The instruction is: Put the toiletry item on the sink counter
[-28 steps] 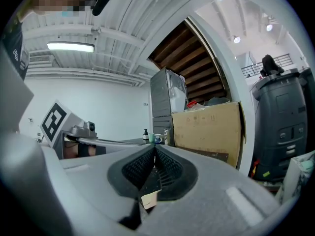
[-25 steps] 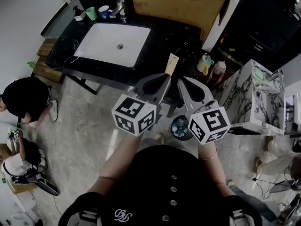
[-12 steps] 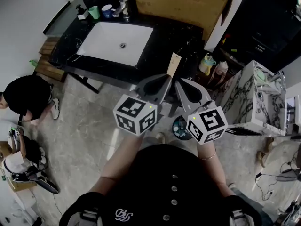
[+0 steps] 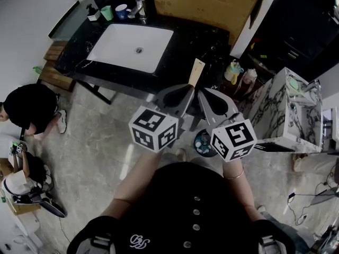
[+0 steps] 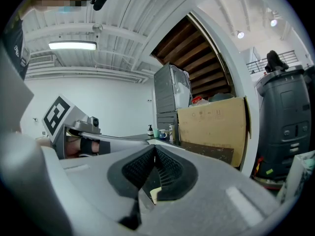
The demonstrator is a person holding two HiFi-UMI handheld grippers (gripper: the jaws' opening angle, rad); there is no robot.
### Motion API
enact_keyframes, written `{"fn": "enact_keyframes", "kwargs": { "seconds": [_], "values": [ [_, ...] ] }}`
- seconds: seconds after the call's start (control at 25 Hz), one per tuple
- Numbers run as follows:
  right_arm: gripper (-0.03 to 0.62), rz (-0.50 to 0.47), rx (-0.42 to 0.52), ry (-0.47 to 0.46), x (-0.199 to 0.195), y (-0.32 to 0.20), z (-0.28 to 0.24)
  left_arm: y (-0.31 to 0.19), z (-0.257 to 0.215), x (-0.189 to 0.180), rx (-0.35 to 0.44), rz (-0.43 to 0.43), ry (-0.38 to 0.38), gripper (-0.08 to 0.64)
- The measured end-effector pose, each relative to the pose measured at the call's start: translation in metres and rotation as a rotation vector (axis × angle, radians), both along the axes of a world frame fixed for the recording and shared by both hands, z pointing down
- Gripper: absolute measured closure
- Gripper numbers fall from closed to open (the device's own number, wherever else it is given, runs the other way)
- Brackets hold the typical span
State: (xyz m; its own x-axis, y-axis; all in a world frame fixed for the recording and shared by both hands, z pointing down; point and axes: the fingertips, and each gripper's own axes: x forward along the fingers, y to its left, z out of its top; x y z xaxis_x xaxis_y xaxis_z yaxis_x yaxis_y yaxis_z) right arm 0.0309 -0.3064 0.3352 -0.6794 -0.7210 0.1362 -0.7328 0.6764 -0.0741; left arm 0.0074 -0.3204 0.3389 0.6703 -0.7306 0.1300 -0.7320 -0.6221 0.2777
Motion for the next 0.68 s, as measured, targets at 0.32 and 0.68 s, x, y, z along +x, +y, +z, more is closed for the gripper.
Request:
{"fn": "enact_keyframes", "kwargs": {
  "seconds": [0.32, 0.68],
  "values": [
    [0.588, -0.003, -0.002, 0.008, 0.0007, 0.0031, 0.0023, 0.0022, 0.0015, -0.0016, 0.002, -0.007, -0.001, 0.546],
    [0.588, -0.013, 0.007, 0.018, -0.0043, 0.0058, -0.002, 0.0063, -0.0001, -0.0037, 0.002, -0.007, -0.007, 0.546]
  ]
}}
